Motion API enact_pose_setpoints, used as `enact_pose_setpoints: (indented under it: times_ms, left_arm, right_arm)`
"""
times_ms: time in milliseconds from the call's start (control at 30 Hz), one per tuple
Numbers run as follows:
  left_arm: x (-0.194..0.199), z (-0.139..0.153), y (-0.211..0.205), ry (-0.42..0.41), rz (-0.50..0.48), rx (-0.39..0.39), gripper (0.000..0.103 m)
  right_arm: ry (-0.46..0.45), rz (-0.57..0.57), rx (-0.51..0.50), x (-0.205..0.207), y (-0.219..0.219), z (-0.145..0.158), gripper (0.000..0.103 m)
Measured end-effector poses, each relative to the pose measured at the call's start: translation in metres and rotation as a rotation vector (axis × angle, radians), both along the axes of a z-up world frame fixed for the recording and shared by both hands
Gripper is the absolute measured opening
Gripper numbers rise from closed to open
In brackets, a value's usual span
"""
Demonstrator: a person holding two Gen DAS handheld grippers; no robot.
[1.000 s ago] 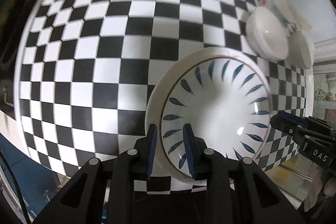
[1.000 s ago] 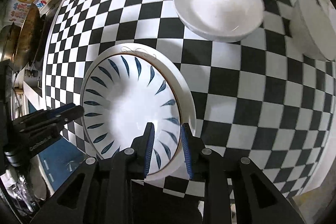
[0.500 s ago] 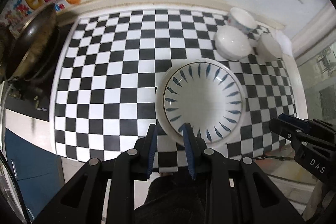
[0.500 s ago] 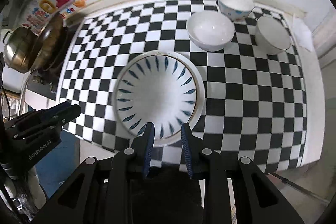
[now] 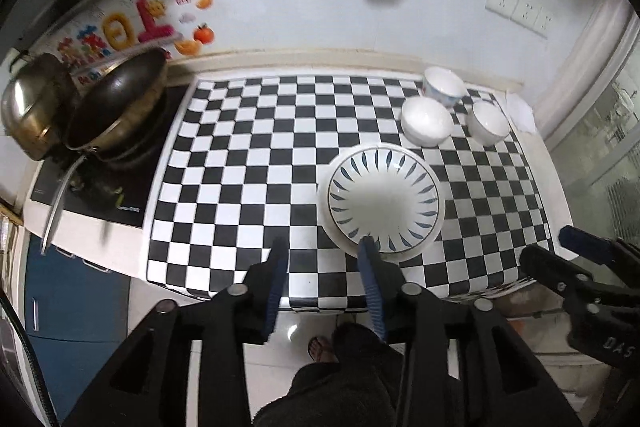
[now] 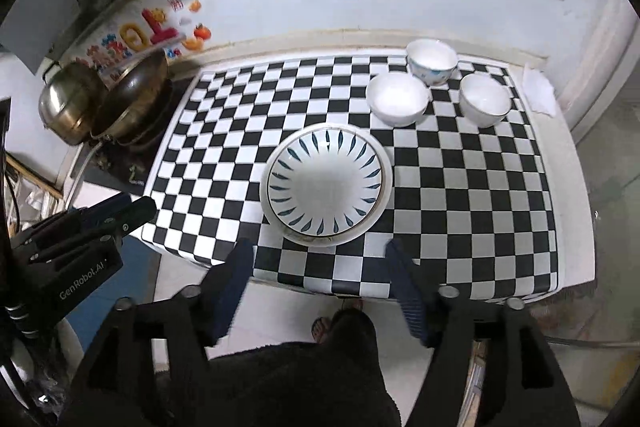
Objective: Organize plates and bowls
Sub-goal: 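Lower the plate stack onto the cloth and open both tools, then move both tools toward the plain white bowls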
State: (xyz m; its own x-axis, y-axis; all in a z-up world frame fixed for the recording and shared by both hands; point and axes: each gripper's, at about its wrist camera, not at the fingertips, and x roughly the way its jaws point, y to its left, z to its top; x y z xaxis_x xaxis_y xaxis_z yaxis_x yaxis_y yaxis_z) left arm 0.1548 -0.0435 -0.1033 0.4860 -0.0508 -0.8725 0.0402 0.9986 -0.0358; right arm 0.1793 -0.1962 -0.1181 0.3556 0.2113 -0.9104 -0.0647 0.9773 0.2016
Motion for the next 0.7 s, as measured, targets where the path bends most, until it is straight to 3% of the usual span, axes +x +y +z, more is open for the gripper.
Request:
enact_pose_setpoints:
  times_ms: [167,433,700]
  left_arm:
    - [-0.019,0.013,0.000,-0.051,0.007,0.003,0.058]
    - [-0.032,0.022,-0.011,-0.072,-0.012,0.002,0.059]
    - [-0.021,0.019,-0.025,-0.060,-0.015,0.004,0.059]
  right_arm:
    - [-0.042,-0.024,-0.016,-0.017,-0.005,0.016,0.084]
    - [-0.072,-0.040,-0.016,-0.038,-0.012,0.031,0.086]
    - [-0.075,-0.047,-0.003,-0.037,-0.020,0.032,0.087]
